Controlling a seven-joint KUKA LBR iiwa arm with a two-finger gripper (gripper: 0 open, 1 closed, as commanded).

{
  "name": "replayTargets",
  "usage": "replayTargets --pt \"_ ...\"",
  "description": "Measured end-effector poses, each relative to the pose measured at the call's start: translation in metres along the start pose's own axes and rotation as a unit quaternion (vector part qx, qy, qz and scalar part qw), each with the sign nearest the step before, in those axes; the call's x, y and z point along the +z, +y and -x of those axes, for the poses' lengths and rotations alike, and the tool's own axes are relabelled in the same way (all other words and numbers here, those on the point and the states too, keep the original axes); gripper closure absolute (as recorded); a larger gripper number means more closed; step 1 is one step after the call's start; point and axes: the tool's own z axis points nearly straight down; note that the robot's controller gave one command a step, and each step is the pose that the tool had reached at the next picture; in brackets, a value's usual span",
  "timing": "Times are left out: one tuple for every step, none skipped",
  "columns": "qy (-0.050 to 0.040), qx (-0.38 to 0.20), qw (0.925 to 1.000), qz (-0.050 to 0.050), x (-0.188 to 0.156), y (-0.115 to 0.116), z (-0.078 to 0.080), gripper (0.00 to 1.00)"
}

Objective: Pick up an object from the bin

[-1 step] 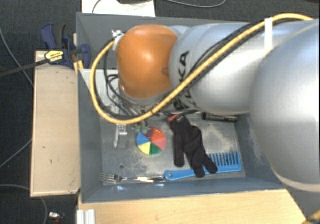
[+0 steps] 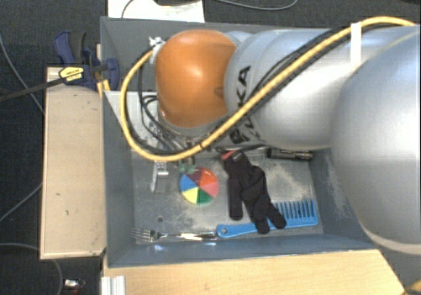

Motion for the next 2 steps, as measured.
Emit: replayTargets --pt "-0.0015 -0.039 0.9993 0.0 0.091 -0.081 -0.026 0.0" --pt "-0.0032 -0.084 0.9965 0.002 0.069 -0.094 -0.026 0.0"
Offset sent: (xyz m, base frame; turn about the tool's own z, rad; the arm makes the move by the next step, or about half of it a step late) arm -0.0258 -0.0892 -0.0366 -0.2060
